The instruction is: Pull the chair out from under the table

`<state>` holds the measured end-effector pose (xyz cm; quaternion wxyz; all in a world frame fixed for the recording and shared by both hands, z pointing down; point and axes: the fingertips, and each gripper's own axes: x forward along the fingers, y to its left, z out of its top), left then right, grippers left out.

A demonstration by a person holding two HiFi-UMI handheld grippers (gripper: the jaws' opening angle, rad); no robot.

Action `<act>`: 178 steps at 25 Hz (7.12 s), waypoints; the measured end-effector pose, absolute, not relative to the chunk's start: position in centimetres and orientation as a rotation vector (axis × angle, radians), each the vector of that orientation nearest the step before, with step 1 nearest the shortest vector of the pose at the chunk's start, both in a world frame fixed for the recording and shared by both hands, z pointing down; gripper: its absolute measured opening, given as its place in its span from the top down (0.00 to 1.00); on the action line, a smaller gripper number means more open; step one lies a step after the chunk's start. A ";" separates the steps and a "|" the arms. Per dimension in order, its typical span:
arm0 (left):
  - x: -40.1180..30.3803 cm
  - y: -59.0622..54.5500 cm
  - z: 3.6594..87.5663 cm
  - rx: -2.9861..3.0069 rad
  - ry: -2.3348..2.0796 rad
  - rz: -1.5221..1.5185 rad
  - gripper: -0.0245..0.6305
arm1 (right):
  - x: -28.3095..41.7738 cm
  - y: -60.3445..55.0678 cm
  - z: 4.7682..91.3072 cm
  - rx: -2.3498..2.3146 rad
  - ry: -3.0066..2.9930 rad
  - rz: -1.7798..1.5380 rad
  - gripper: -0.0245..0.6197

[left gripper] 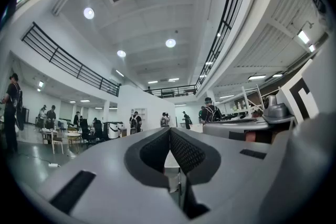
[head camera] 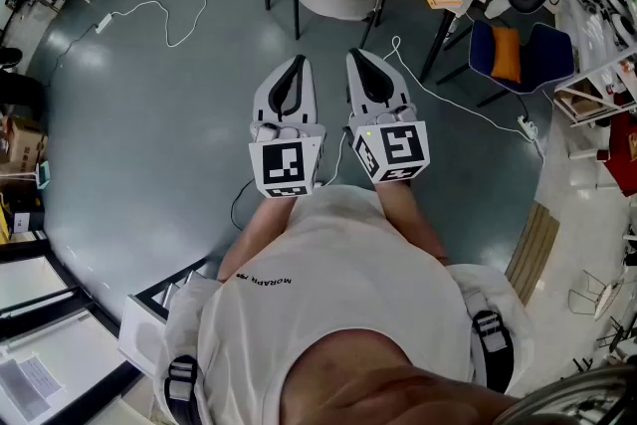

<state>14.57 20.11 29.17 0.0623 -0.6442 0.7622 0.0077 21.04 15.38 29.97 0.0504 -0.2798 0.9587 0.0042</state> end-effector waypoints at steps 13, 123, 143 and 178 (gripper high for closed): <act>17.7 17.0 29.3 -1.947 2.299 -0.013 0.96 | 24.6 12.0 30.3 -0.899 2.908 0.031 0.94; -13.8 -25.0 63.9 -2.394 1.047 -1.393 0.68 | -10.0 -23.9 64.8 -0.913 3.970 0.409 0.66; -14.5 -30.5 75.9 -2.026 0.551 -1.645 0.56 | -9.3 -30.5 76.3 -0.505 4.201 1.163 0.52; -14.2 -32.0 80.6 -2.043 0.428 -1.725 0.86 | -8.7 -32.5 81.7 -0.435 4.258 1.257 0.83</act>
